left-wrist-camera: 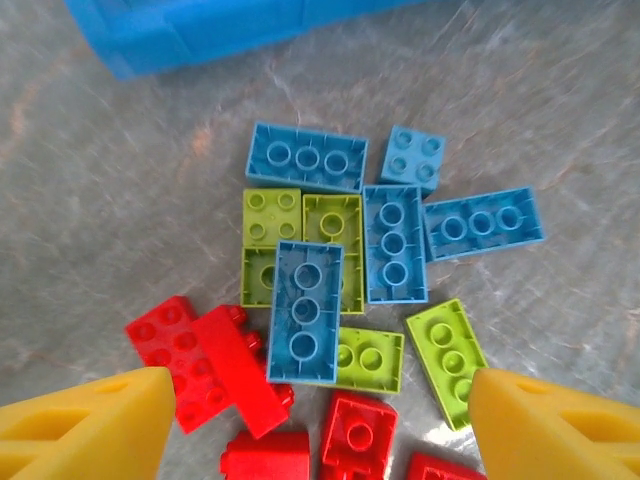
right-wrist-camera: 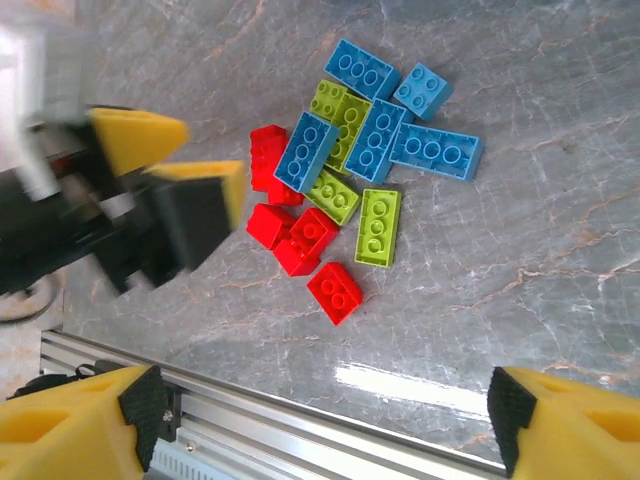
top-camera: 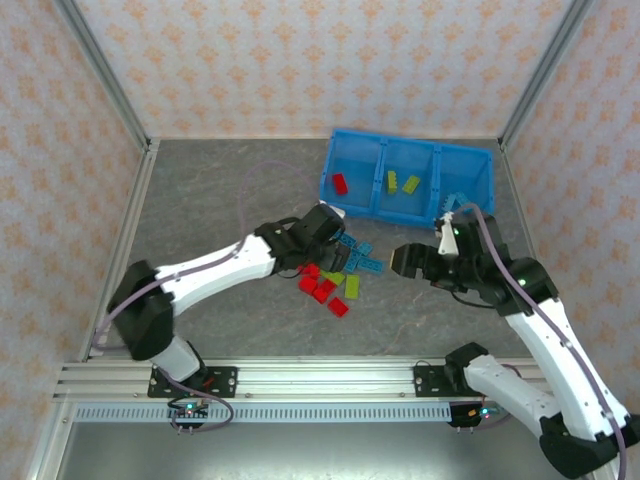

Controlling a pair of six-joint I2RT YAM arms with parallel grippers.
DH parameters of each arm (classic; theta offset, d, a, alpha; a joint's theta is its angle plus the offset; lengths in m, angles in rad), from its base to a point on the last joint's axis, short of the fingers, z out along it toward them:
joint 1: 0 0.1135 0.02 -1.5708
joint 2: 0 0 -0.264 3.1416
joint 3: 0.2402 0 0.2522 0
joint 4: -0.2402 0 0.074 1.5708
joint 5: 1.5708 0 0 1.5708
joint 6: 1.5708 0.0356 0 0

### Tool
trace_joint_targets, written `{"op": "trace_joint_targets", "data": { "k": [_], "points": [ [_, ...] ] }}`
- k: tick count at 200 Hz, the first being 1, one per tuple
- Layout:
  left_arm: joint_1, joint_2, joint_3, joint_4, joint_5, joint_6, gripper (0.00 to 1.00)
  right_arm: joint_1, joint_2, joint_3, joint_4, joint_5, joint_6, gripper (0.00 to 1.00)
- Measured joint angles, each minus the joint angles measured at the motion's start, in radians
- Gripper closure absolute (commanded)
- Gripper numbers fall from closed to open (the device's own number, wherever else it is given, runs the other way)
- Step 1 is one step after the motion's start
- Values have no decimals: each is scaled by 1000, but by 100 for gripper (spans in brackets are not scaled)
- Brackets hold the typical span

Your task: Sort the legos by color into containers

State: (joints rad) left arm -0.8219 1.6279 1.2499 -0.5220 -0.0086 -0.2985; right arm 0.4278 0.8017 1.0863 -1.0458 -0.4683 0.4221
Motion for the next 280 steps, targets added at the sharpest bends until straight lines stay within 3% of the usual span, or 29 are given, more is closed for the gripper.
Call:
{"op": "trace_joint_targets", "data": {
  "k": [36, 82, 149, 172, 199, 239, 280],
  "points": [
    [34, 180, 80, -12, 39, -15, 22, 0, -57, 0, -43, 21, 12, 12],
    [37, 249, 94, -25, 54, 14, 34, 0, -51, 0, -50, 36, 20, 12],
    [37, 289, 94, -57, 72, 92, 62, 0, -47, -25, -38, 53, 35, 12],
    [37, 296, 94, -63, 72, 101, 65, 0, -46, -27, -34, 53, 39, 12],
    [37, 294, 96, -79, 58, 161, 83, 0, -28, -29, -19, 110, 92, 11],
    [37, 203, 53, -86, 94, 198, 82, -29, -6, -32, 49, 81, 155, 11],
    [36, -104, 6, -11, 261, 270, 80, -114, 20, -46, 177, -112, 206, 7]
  ]
}}
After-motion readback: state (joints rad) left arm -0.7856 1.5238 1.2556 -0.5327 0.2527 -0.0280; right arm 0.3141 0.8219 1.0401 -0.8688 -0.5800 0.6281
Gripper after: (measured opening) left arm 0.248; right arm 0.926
